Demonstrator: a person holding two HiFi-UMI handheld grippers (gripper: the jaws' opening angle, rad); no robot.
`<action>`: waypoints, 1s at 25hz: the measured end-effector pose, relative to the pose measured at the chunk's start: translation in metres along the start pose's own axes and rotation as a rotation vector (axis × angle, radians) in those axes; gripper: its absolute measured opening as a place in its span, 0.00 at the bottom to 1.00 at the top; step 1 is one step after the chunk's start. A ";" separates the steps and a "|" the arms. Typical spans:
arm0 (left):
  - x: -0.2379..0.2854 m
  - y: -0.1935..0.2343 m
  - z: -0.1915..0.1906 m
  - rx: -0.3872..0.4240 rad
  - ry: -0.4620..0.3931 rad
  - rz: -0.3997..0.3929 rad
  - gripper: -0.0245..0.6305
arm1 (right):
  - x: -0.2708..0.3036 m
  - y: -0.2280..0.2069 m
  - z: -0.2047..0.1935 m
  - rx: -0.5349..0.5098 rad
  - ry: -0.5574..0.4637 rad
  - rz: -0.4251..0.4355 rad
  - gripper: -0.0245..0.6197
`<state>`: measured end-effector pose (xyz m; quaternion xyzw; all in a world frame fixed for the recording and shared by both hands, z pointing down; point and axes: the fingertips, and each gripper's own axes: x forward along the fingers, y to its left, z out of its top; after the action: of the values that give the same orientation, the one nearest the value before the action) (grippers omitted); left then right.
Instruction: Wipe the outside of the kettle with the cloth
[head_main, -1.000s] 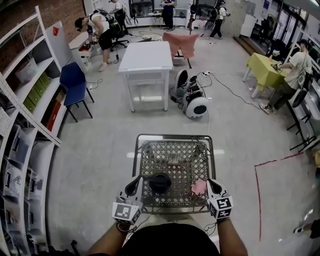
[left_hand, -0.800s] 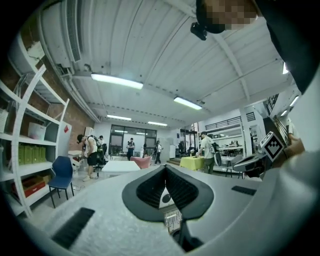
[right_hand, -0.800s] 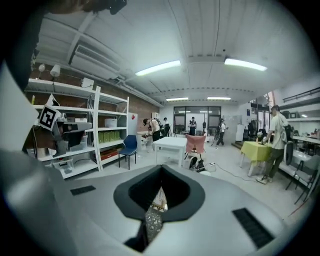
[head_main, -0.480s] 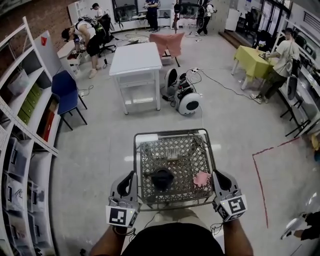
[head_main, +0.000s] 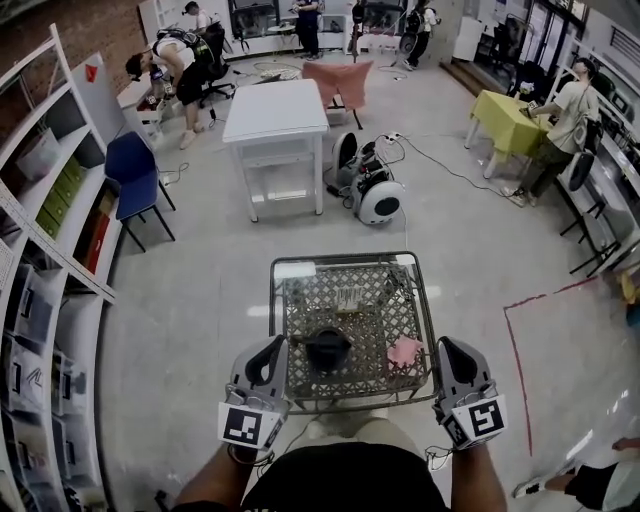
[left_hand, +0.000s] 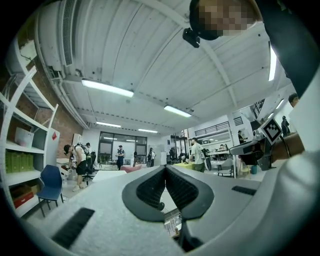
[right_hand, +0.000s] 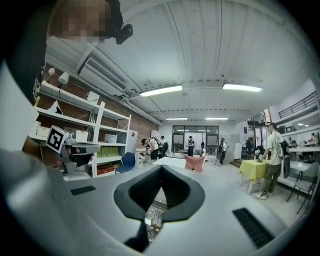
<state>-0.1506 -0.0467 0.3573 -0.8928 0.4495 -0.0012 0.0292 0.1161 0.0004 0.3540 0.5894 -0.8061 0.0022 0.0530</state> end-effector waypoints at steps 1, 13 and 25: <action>0.001 -0.001 0.000 -0.002 0.001 0.003 0.05 | 0.001 -0.001 -0.002 -0.004 0.002 0.004 0.05; 0.043 -0.028 0.005 -0.033 -0.038 0.054 0.05 | 0.020 -0.048 -0.016 -0.057 0.001 0.122 0.05; 0.066 -0.067 0.020 0.032 -0.028 0.128 0.05 | 0.036 -0.091 -0.019 -0.030 -0.036 0.243 0.05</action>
<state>-0.0570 -0.0590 0.3396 -0.8615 0.5053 0.0058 0.0496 0.1929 -0.0605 0.3709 0.4866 -0.8722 -0.0140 0.0465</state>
